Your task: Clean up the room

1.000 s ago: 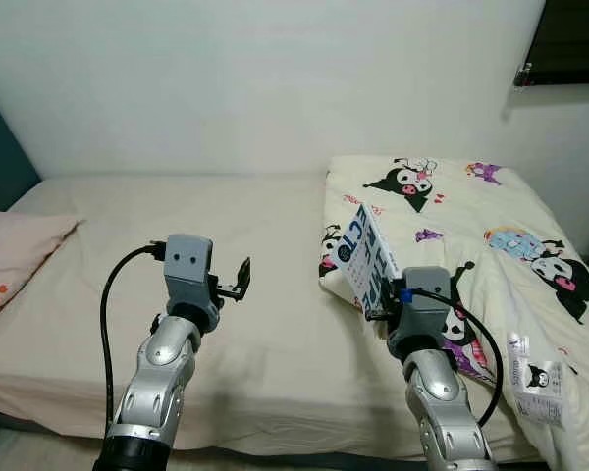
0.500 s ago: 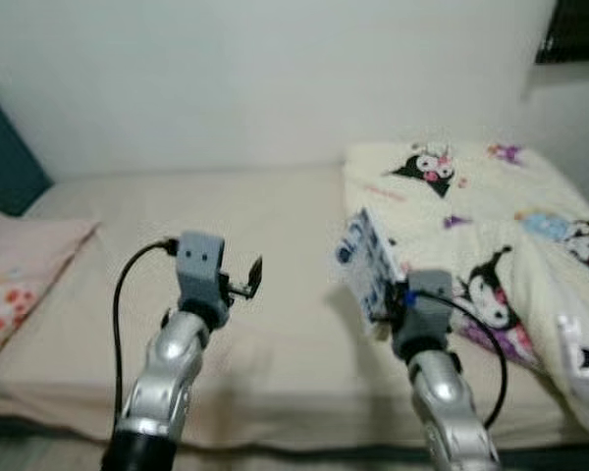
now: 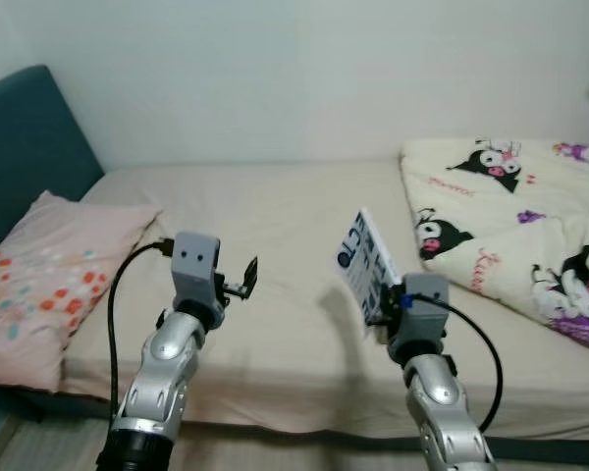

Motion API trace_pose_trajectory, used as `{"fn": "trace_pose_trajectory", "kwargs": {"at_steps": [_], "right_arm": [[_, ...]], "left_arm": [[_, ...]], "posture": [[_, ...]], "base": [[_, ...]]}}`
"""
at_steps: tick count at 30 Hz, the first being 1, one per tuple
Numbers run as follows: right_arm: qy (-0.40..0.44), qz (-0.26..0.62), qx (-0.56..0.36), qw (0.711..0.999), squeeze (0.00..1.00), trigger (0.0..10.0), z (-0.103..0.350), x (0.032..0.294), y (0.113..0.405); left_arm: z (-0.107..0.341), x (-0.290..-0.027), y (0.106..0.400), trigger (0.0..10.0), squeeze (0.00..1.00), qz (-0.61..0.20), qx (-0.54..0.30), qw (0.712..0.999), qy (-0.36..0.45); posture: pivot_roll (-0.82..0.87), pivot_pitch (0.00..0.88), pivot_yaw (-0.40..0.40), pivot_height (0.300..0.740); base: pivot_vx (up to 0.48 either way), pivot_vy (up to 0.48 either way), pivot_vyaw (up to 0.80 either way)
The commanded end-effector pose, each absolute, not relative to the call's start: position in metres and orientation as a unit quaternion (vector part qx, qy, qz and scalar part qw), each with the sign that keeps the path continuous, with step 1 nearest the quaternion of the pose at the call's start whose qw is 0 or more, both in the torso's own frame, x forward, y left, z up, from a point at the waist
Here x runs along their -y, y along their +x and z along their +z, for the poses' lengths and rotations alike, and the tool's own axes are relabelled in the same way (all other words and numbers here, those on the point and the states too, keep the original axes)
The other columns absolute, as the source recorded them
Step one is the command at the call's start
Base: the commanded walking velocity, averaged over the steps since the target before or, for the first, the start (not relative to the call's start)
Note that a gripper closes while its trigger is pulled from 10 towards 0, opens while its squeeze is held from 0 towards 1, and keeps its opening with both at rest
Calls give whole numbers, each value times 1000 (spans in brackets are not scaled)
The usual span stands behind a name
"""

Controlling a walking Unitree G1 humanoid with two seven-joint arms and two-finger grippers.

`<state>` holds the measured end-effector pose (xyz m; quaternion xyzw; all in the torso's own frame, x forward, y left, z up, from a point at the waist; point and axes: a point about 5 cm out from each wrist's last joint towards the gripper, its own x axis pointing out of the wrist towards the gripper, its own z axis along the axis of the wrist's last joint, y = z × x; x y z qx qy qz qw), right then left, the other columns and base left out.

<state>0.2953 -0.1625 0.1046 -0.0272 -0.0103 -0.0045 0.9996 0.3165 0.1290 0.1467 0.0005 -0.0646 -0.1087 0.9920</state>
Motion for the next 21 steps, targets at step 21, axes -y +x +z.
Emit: {"fn": "trace_pose_trajectory", "kwargs": {"at_steps": [21], "right_arm": [[15, 12, 42, 999, 0, 10000, 110, 146, 297]], "left_arm": [[145, -142, 314, 10000, 0, -101, 59, 992, 37]], "posture": [[50, 26, 85, 738]], "base": [[0, 384, 229]]}}
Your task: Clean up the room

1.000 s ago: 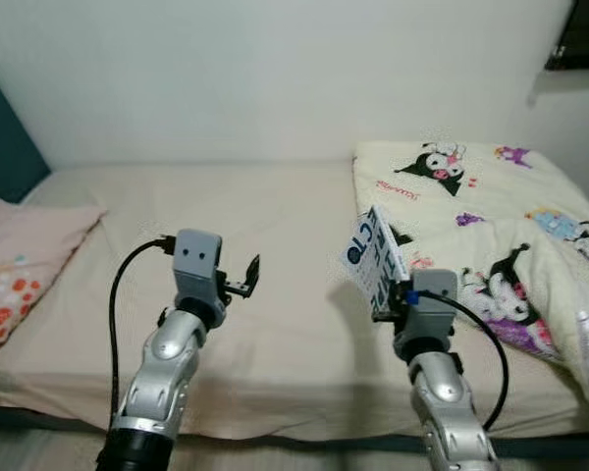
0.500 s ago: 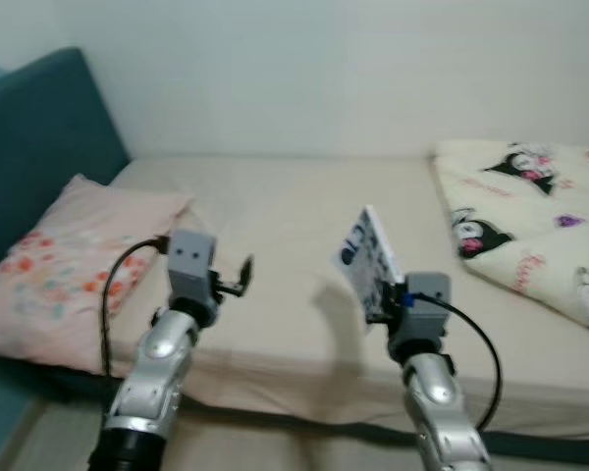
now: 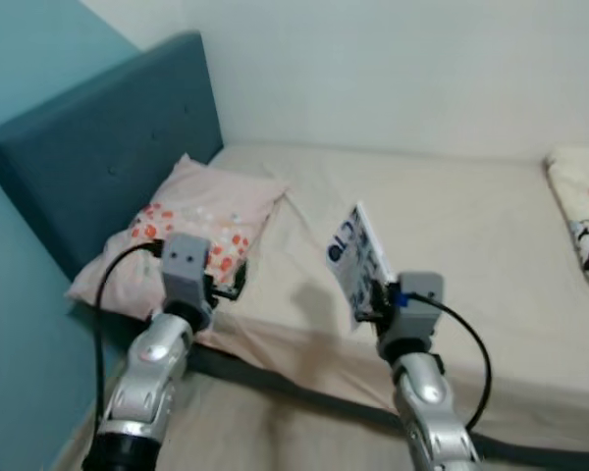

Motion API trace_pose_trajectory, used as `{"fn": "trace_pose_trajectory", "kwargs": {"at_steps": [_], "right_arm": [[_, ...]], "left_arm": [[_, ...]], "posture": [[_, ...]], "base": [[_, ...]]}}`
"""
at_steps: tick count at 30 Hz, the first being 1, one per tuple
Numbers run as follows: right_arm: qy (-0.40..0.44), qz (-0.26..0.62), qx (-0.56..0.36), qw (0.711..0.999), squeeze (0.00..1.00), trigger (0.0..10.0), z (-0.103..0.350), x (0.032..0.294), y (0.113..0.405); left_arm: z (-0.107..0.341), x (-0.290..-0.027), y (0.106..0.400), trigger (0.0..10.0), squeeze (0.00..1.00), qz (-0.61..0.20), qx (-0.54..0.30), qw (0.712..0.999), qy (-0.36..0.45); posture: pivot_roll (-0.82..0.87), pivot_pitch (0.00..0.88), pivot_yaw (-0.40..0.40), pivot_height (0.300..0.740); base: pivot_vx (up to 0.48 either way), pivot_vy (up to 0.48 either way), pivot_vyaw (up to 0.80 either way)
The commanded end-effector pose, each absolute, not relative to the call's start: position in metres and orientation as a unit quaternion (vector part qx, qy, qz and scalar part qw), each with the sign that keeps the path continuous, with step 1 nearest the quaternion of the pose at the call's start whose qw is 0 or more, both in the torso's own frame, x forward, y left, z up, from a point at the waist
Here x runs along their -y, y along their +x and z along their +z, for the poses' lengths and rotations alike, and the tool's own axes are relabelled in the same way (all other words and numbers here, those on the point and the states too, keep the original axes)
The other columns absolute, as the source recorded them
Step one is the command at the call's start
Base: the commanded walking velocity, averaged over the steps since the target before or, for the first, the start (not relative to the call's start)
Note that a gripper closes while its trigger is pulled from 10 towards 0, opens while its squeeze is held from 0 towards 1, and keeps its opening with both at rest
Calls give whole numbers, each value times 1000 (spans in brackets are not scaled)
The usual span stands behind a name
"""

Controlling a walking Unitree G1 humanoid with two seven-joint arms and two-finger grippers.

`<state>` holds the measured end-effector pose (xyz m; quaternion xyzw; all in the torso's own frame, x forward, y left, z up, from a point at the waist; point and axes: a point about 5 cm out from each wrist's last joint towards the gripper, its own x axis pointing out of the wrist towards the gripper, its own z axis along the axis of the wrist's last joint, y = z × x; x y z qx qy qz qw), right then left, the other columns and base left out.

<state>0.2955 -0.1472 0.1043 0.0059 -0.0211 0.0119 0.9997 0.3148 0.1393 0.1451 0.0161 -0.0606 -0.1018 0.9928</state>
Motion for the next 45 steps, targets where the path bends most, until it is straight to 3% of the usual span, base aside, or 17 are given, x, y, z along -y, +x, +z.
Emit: {"fn": "trace_pose_trajectory", "kwargs": {"at_steps": [1, 13, 31, 45], "right_arm": [[15, 12, 42, 999, 0, 10000, 110, 146, 297], [26, 8, 47, 999, 0, 10000, 109, 147, 296], [13, 11, 46, 999, 0, 10000, 110, 150, 296], [3, 25, 45, 999, 0, 10000, 109, 150, 294]], "left_arm": [[145, -142, 314, 10000, 0, -101, 59, 992, 37], [146, -138, 313, 10000, 0, -110, 59, 991, 47], [146, -129, 312, 10000, 0, -113, 67, 991, 26], [146, -127, 311, 10000, 0, -114, 70, 991, 16]], "posture": [[50, 26, 85, 738], [60, 30, 89, 738], [51, 36, 74, 738], [40, 40, 66, 738]], "base": [[0, -480, 0], [0, -480, 0], [0, 0, 0], [362, 0, 461]]}}
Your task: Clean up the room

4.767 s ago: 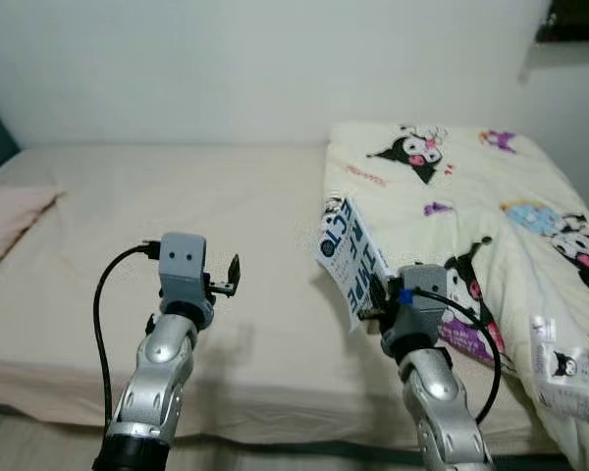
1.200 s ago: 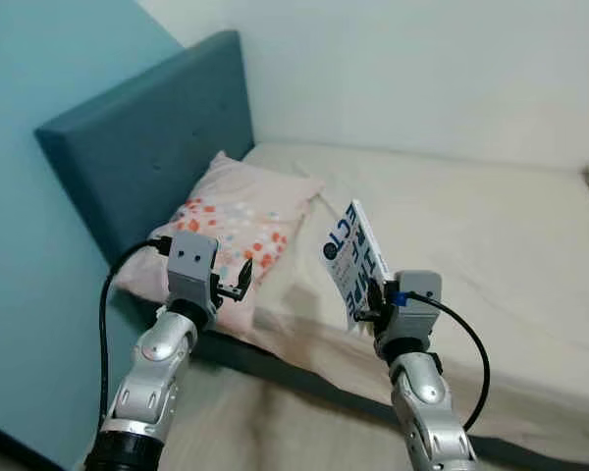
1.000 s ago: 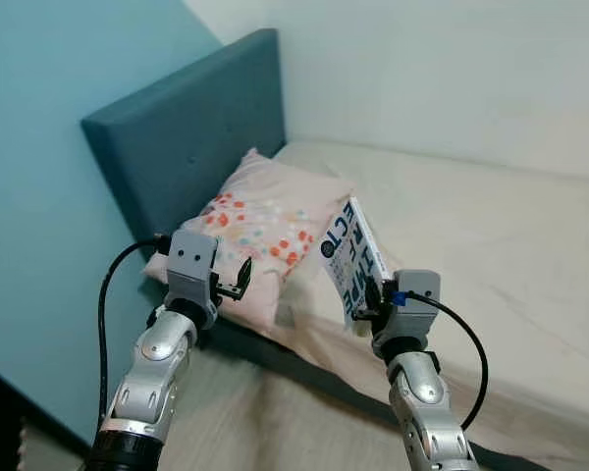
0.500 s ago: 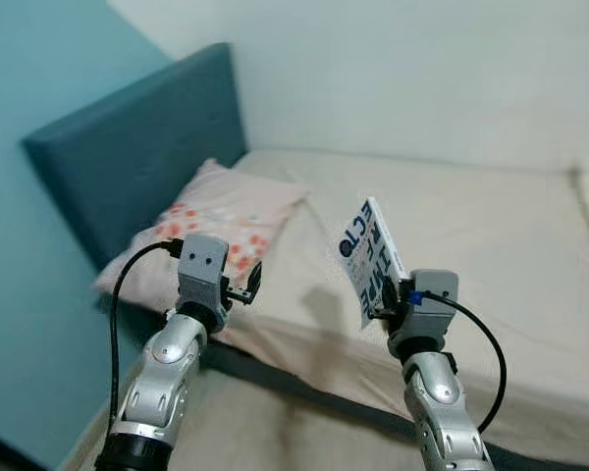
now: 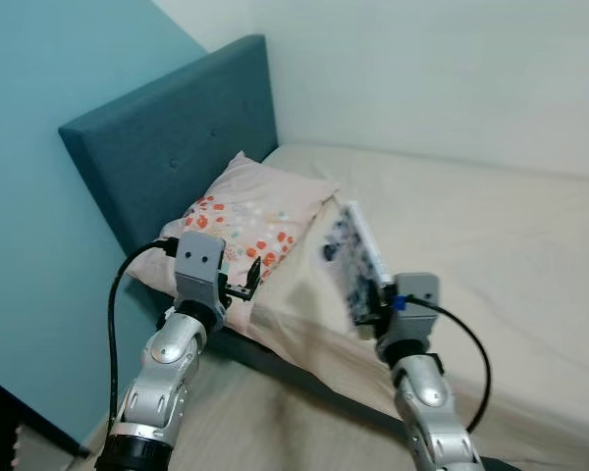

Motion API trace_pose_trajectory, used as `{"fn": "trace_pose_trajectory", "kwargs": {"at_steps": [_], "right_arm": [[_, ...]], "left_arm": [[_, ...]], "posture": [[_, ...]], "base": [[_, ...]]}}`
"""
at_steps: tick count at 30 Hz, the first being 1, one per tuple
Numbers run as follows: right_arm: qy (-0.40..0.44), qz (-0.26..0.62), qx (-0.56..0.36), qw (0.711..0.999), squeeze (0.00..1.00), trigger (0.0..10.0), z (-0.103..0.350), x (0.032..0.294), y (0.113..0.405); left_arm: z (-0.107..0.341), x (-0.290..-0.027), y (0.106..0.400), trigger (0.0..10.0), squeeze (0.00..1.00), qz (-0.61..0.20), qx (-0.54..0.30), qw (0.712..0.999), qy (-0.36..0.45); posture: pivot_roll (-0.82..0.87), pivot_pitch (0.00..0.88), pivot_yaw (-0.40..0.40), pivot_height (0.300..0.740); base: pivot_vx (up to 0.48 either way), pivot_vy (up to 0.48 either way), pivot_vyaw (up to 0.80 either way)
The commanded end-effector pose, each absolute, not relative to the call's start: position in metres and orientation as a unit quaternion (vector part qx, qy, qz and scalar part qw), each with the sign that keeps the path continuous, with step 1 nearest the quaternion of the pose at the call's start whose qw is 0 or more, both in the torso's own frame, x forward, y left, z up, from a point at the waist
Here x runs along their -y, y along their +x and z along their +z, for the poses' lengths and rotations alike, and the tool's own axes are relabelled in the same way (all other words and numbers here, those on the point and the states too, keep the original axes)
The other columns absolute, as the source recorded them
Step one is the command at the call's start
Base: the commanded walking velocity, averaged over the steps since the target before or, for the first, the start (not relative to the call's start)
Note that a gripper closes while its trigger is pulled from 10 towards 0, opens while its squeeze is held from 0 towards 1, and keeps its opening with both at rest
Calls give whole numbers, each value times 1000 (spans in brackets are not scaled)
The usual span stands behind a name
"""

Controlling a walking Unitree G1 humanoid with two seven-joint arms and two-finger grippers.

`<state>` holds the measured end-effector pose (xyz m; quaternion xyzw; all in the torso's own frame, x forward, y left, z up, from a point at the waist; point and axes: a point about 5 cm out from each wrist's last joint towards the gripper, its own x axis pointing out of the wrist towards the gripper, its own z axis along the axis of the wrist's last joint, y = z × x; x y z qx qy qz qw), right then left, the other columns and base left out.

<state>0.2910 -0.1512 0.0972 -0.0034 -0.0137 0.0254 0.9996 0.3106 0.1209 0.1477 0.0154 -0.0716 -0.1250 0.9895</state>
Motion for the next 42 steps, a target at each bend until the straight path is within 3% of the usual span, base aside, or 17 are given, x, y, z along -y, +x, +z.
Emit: {"fn": "trace_pose_trajectory", "kwargs": {"at_steps": [1, 19, 31, 42], "right_arm": [[5, 25, 45, 999, 0, 10000, 109, 150, 295], [-9, 48, 31, 998, 0, 10000, 107, 146, 296], [-4, 51, 28, 998, 0, 10000, 105, 145, 294], [14, 47, 9, 999, 0, 10000, 100, 147, 292]], "left_arm": [[146, -128, 311, 10000, 0, -111, 70, 991, 16], [142, -140, 309, 10000, 0, -78, 63, 995, 14], [142, -142, 309, 10000, 0, -70, 61, 996, -2], [141, -137, 306, 10000, 0, -91, 60, 994, -1]], "posture": [[41, 40, 65, 738], [43, 39, 46, 738], [40, 33, 50, 738], [37, 38, 52, 738]], "base": [[375, 0, 0], [368, 0, 127], [0, 0, 0], [0, 297, 0]]}}
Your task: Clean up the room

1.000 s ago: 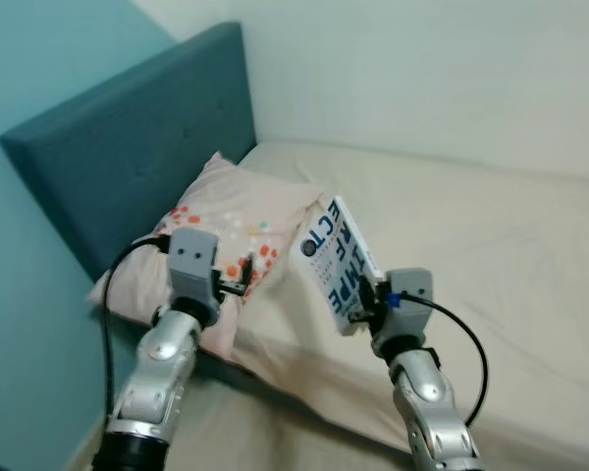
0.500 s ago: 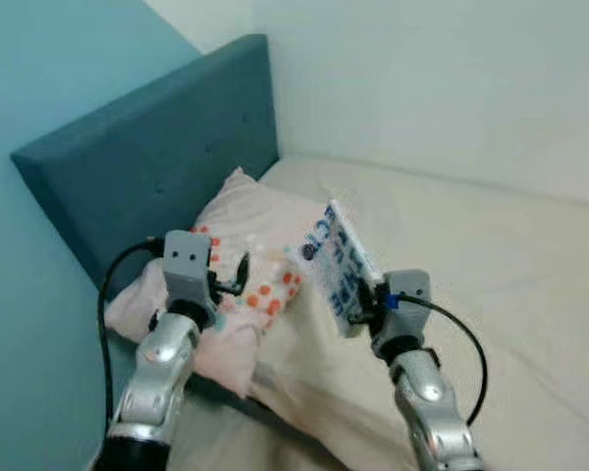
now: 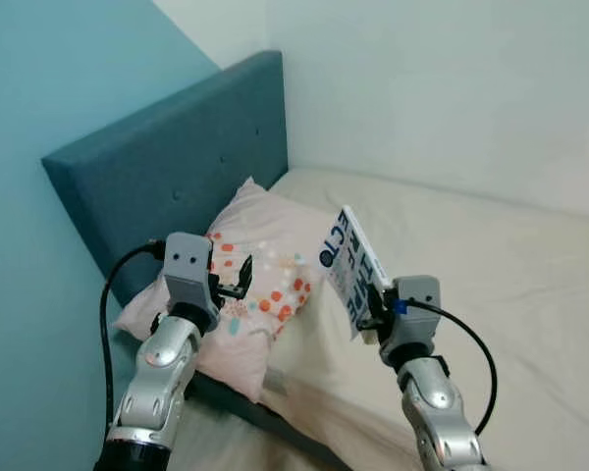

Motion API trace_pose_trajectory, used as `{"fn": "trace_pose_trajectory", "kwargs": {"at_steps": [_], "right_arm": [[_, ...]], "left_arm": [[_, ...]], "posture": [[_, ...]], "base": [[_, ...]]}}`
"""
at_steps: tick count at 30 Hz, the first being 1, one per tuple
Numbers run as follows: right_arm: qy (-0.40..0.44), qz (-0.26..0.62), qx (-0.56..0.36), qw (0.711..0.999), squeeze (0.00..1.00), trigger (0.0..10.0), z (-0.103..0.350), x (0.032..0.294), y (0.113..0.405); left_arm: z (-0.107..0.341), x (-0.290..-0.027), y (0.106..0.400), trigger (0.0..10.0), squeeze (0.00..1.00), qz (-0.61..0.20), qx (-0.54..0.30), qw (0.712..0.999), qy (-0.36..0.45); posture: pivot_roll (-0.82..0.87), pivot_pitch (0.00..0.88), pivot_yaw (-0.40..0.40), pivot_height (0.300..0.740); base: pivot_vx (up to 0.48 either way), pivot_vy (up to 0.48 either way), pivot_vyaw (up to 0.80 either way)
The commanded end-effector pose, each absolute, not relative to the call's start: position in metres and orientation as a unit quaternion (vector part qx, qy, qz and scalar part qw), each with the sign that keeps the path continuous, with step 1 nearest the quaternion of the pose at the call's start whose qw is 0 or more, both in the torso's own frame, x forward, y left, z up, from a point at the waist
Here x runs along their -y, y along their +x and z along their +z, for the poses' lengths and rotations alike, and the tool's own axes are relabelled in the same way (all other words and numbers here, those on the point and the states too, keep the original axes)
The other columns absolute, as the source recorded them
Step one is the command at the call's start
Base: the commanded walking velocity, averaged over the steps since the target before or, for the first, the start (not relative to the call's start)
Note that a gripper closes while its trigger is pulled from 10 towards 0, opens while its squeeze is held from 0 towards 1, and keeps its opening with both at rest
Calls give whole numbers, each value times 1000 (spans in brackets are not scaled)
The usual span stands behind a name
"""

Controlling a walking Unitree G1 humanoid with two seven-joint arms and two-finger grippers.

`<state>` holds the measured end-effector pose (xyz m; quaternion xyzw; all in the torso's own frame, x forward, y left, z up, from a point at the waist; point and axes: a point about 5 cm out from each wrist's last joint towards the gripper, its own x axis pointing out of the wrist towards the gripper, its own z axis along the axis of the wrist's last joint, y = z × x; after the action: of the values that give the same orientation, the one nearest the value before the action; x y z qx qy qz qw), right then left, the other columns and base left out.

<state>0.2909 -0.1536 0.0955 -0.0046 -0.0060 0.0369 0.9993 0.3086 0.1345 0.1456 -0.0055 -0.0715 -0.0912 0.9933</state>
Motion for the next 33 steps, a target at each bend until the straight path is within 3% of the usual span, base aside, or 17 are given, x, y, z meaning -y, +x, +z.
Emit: {"fn": "trace_pose_trajectory", "kwargs": {"at_steps": [1, 17, 33], "right_arm": [[20, 47, 0, 999, 0, 10000, 99, 148, 292], [35, 32, -25, 999, 0, 10000, 97, 161, 293], [25, 30, -26, 999, 0, 10000, 99, 172, 291]], "left_arm": [[141, -136, 306, 10000, 0, -93, 60, 994, -1], [137, -132, 303, 10000, 0, -101, 50, 994, 2], [132, -133, 301, 10000, 0, -91, 41, 995, 1]], "posture": [[37, 43, 51, 738], [33, 56, 50, 738], [24, 64, 46, 673]], "base": [[0, 0, 0], [0, 0, 0], [0, 0, 0]]}}
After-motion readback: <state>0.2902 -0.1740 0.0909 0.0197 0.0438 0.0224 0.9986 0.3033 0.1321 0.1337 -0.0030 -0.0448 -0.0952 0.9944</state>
